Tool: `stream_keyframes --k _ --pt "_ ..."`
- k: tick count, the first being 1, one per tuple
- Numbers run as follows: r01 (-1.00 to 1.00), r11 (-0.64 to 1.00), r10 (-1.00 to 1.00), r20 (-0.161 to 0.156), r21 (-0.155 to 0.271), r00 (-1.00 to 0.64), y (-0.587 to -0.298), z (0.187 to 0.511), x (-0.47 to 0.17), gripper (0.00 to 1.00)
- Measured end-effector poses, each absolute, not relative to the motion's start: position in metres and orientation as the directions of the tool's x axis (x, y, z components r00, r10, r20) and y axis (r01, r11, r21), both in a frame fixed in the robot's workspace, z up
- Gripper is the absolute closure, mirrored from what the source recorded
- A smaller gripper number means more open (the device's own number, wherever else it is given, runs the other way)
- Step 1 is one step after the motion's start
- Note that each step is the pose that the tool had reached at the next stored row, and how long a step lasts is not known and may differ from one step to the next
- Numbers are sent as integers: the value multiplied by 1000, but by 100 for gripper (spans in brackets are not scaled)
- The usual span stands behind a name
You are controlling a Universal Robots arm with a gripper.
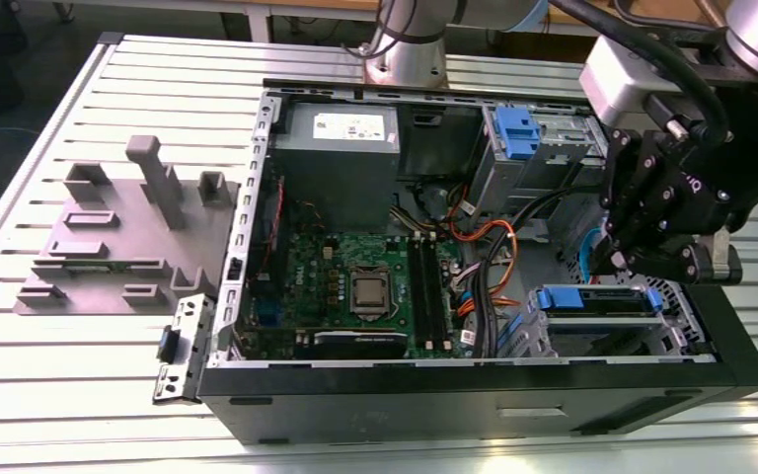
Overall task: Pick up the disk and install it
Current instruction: 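Insert the first disk wire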
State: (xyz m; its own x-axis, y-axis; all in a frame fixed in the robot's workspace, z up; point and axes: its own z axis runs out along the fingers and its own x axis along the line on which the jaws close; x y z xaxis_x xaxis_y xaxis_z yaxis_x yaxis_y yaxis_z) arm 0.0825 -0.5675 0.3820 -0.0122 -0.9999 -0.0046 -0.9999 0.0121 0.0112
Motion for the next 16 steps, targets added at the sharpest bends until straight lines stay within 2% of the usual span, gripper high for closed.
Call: stream_keyframes --k 16 --pt "-1000 12 -1000 -5 12 -12 -568 381 111 89"
